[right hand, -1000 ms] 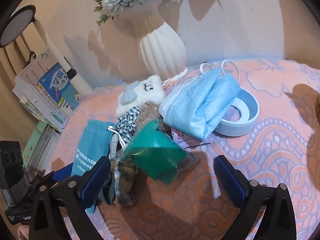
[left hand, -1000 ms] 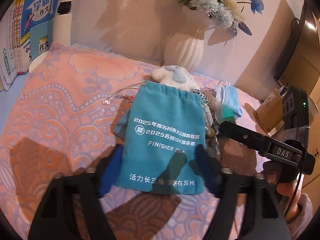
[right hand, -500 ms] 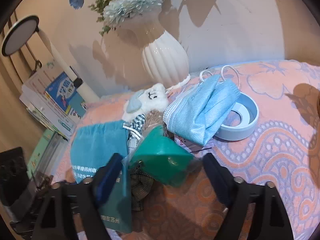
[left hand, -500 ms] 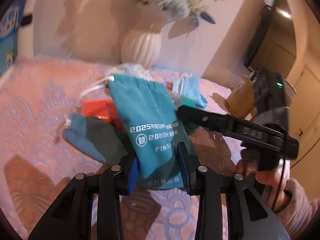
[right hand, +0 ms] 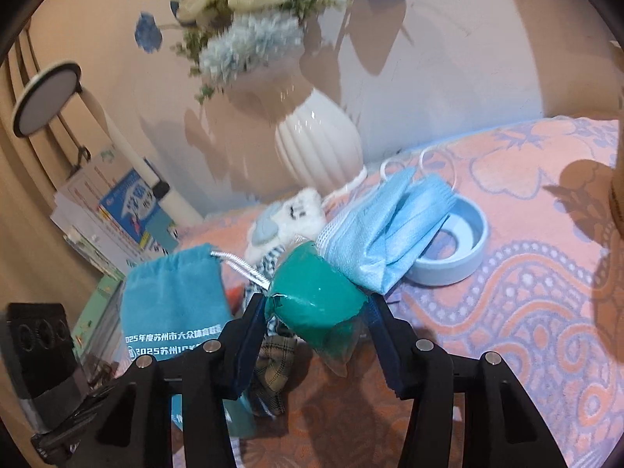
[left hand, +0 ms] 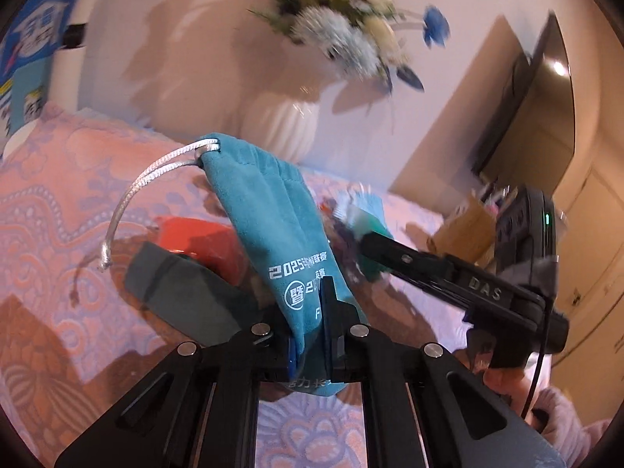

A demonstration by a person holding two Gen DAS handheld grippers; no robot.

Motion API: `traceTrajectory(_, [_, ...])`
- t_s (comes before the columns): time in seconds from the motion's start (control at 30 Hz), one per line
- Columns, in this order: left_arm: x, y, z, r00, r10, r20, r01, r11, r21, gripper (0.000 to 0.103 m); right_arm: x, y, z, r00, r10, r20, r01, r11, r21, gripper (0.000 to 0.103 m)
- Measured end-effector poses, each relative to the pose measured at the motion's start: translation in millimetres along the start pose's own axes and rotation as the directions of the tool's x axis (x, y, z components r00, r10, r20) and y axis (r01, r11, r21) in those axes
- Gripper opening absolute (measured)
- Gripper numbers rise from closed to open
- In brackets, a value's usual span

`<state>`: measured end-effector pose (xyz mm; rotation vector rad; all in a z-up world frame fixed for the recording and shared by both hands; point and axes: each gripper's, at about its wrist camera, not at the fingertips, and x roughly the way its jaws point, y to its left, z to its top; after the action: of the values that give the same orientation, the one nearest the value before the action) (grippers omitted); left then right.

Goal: Organize soft objects
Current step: 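Carry the teal bag and green pouch over to the glass bowl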

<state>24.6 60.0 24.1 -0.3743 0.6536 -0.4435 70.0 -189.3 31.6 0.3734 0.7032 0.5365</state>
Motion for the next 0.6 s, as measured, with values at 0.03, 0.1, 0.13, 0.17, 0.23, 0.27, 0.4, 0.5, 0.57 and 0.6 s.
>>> traceTrajectory(0.03, [-2.0,3.3,0.7,1.000,-0.004,0.012,0.004,1.000,-0.015,0.006,-2.4,-0.6,-0.1,1.000,0.007,0.010,-0.007,1.000,0.004,0.051])
traceTrajectory(0.1, [-5.2,7.7,1.0,0.999,-0.003,0.031,0.004,0.999,-0.037,0.006,-4.2,-0.7,-0.4,1.000,0.011,0.016,-0.011,1.000,0.007,0.051])
traceTrajectory(0.13, [-5.6,8.8,1.3,0.999,-0.002,0.036,0.004,0.999,-0.043,0.006,-4.9,-0.2,-0.4,1.000,0.010,0.018,-0.010,1.000,0.007,0.051])
traceTrajectory(0.17, [-5.4,9.5,1.4,0.999,-0.003,0.037,0.005,0.999,-0.046,0.006,-5.7,0.1,-0.5,1.000,0.011,0.021,-0.011,1.000,0.005,0.051])
traceTrajectory(0.23, [-3.5,8.0,2.2,0.999,-0.001,0.035,0.002,0.999,-0.045,0.006,-5.7,1.4,-0.4,1.000,0.008,0.023,-0.008,1.000,0.001,0.051])
traceTrajectory(0.27, [-3.2,7.7,2.3,0.999,0.003,0.035,-0.001,0.999,-0.043,0.006,-6.1,2.2,-0.6,1.000,0.006,0.023,-0.006,1.000,-0.002,0.051])
traceTrajectory(0.4, [-7.4,6.5,3.5,0.999,0.021,0.042,-0.020,0.999,-0.044,0.006,-9.9,9.7,-2.9,1.000,-0.004,0.018,0.004,1.000,-0.030,0.051])
traceTrajectory(0.5, [-20.8,-0.7,2.6,0.998,-0.004,0.060,0.007,0.999,-0.043,0.006,-19.5,17.6,-7.5,1.000,0.002,0.020,-0.001,0.998,-0.057,0.051])
traceTrajectory(0.57, [-28.8,-5.6,2.7,0.997,-0.031,0.075,0.035,0.998,-0.053,0.006,-29.2,20.9,-8.4,0.999,0.015,0.030,-0.013,0.998,-0.055,0.051])
traceTrajectory(0.6, [-32.1,-9.2,2.6,0.996,-0.043,0.082,0.047,0.998,-0.052,0.006,-35.5,22.2,-8.3,0.999,0.024,0.038,-0.022,0.998,-0.050,0.051])
